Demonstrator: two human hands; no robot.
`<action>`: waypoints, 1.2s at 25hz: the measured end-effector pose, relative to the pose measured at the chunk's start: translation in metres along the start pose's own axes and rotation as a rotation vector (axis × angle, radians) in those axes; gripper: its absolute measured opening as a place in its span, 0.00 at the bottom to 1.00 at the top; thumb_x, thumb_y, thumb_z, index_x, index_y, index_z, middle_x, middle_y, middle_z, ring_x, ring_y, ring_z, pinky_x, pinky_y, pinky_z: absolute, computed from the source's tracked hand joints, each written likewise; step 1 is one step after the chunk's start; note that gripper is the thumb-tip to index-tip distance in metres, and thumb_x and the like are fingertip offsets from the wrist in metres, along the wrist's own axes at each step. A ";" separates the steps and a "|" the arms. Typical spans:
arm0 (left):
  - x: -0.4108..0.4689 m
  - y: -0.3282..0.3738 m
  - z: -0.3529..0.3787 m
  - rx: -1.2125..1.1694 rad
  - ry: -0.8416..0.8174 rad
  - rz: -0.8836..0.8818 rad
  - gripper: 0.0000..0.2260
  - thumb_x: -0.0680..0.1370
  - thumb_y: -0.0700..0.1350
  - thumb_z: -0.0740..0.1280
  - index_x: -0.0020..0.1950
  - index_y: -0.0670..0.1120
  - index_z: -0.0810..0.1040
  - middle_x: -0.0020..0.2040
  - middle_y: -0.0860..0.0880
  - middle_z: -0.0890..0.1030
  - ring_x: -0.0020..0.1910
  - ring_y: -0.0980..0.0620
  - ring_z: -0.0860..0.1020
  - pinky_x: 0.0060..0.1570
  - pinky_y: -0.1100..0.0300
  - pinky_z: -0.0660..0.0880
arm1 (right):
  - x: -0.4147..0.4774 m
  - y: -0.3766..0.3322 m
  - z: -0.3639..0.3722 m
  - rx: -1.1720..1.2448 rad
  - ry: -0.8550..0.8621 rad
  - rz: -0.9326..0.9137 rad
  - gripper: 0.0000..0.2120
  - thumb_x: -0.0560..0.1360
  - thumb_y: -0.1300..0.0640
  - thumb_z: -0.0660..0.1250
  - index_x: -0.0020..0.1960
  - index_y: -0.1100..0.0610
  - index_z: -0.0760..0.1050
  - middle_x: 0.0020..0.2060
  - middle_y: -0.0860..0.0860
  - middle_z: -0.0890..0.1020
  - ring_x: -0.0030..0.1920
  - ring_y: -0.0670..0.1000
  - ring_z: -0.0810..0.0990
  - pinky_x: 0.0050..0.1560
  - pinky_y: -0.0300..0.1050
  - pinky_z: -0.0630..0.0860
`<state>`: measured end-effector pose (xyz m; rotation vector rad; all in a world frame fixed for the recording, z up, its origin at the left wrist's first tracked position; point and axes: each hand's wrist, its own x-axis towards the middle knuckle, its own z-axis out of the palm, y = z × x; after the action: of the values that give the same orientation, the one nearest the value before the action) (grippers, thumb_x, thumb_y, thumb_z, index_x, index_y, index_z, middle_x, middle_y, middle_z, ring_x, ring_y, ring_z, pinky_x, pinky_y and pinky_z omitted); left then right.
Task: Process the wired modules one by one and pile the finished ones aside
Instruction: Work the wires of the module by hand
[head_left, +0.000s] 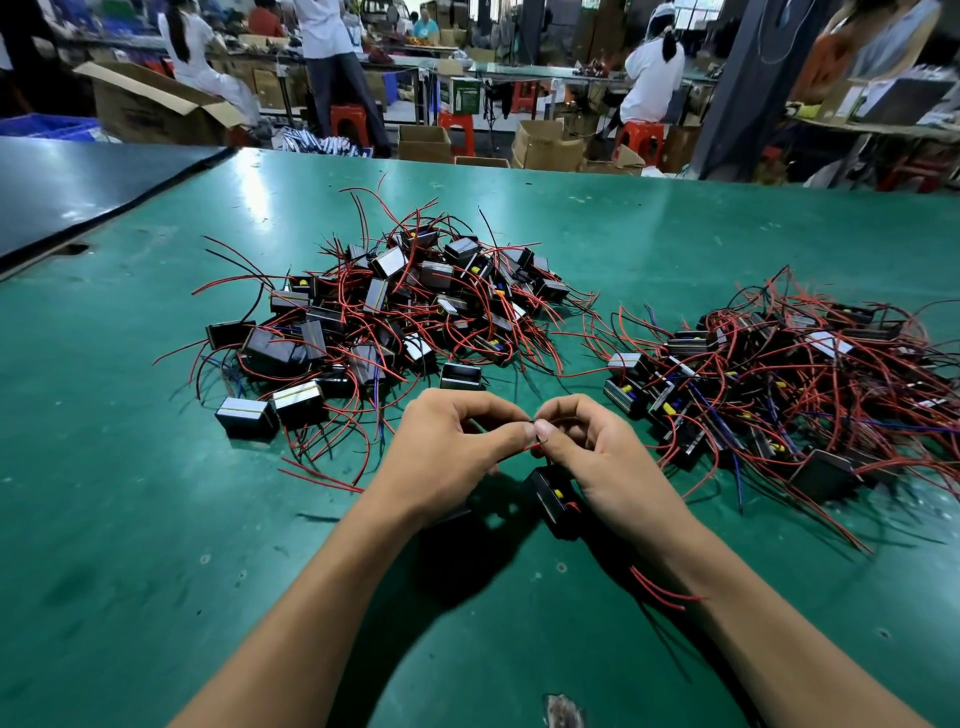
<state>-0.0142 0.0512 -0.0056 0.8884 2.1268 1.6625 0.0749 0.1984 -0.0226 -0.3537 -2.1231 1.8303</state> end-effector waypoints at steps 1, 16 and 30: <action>0.000 0.000 0.000 0.006 0.004 0.003 0.03 0.73 0.46 0.75 0.41 0.48 0.85 0.28 0.54 0.79 0.27 0.56 0.73 0.30 0.64 0.71 | -0.001 0.000 0.001 0.001 -0.001 -0.003 0.03 0.80 0.63 0.66 0.50 0.56 0.76 0.39 0.48 0.82 0.39 0.39 0.81 0.42 0.31 0.74; -0.004 0.000 -0.001 0.220 0.016 0.237 0.03 0.75 0.42 0.73 0.42 0.47 0.86 0.28 0.63 0.77 0.25 0.61 0.69 0.28 0.72 0.64 | -0.001 -0.007 -0.009 0.005 -0.011 0.052 0.06 0.76 0.57 0.72 0.42 0.57 0.81 0.28 0.44 0.76 0.29 0.42 0.71 0.33 0.35 0.67; -0.001 -0.002 -0.006 0.217 -0.046 0.152 0.03 0.75 0.45 0.73 0.41 0.49 0.85 0.27 0.53 0.75 0.27 0.56 0.68 0.29 0.62 0.66 | 0.004 0.006 -0.020 -0.669 0.046 -0.622 0.08 0.78 0.50 0.67 0.47 0.54 0.81 0.43 0.45 0.78 0.39 0.52 0.78 0.42 0.53 0.76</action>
<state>-0.0172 0.0458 -0.0063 1.1672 2.2903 1.4808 0.0789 0.2188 -0.0260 0.1237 -2.3929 0.7512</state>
